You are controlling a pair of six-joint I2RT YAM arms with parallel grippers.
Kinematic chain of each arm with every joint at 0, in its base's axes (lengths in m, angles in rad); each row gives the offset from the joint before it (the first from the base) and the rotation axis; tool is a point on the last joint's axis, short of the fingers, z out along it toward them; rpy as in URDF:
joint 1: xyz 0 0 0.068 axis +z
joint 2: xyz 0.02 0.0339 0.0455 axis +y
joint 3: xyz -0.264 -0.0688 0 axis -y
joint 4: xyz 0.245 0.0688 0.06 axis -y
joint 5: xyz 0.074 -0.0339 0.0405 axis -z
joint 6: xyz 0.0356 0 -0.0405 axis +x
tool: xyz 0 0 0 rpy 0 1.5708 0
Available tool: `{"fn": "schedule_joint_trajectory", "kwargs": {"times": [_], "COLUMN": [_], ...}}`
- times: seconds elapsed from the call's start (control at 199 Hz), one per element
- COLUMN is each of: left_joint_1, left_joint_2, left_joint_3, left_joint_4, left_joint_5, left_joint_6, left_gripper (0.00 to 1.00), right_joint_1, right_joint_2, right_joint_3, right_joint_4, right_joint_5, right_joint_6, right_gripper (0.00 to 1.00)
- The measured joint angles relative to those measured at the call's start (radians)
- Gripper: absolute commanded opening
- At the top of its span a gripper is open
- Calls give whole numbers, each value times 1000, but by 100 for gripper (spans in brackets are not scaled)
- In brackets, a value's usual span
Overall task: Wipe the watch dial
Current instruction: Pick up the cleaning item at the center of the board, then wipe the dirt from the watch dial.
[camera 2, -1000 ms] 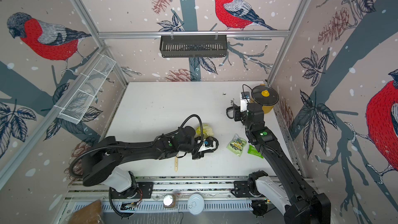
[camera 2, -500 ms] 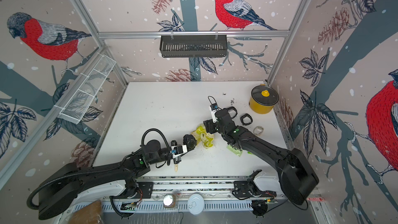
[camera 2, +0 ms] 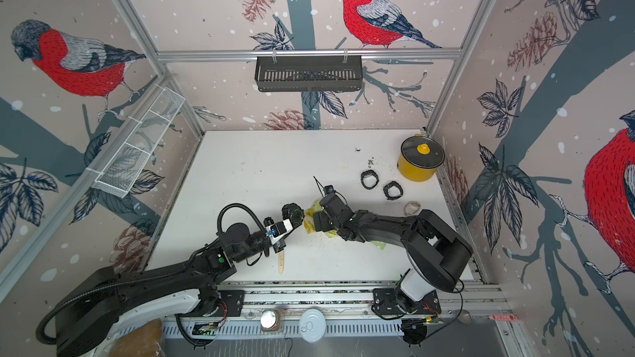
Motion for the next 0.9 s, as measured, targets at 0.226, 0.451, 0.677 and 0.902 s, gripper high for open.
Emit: {"fn": "schedule_joint_trajectory", "kwargs": {"times": [0.226, 0.451, 0.677, 0.902], "left_joint_1": [3, 7, 16, 17], "left_joint_2": [7, -5, -16, 28], "left_joint_3": [-10, -40, -47, 4], "left_joint_4": [15, 43, 105, 97], "left_joint_5": [-21, 10, 84, 112], "left_joint_6": [-6, -40, -85, -100], "left_gripper": [0, 0, 0, 0], "right_joint_1": [-8, -12, 107, 327], "right_joint_2": [-43, -437, -660, -672], "right_joint_3": [-97, -226, -241, -221], "right_joint_4": [126, 218, 234, 247], "right_joint_5": [-20, 12, 32, 166], "right_joint_6": [26, -66, -244, -380], "right_gripper": [18, 9, 7, 7]}}
